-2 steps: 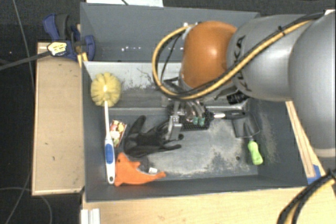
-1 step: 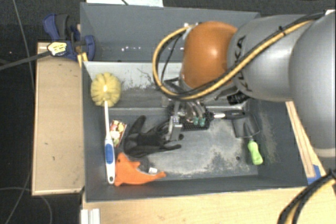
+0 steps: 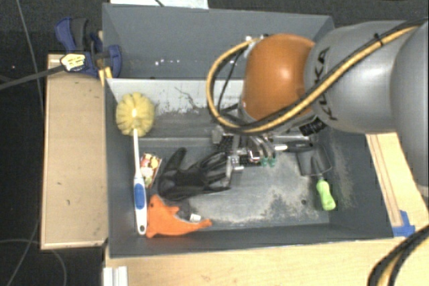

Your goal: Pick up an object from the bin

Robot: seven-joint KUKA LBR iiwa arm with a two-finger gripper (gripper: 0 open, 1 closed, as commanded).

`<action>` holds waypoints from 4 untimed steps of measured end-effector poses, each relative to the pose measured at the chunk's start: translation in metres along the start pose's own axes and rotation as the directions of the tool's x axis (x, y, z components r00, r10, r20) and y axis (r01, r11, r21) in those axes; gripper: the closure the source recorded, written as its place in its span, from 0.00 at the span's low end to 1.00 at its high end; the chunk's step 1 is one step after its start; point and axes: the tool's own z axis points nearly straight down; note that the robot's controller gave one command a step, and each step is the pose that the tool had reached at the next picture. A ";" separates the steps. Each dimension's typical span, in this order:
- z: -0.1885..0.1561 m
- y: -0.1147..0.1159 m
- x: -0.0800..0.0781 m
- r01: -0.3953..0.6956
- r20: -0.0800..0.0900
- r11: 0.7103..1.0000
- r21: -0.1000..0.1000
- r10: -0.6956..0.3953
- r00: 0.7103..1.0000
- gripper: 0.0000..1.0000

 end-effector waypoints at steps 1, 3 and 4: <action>0.059 0.025 -0.030 -0.091 0.005 0.996 -0.002 0.091 0.996 1.00; 0.032 0.028 -0.025 -0.086 0.012 0.996 -0.005 0.086 0.996 1.00; 0.073 0.036 -0.028 -0.089 0.002 0.996 -0.002 0.089 0.996 1.00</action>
Offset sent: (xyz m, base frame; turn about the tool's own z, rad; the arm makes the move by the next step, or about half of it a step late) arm 0.0000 0.0000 0.0000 0.0000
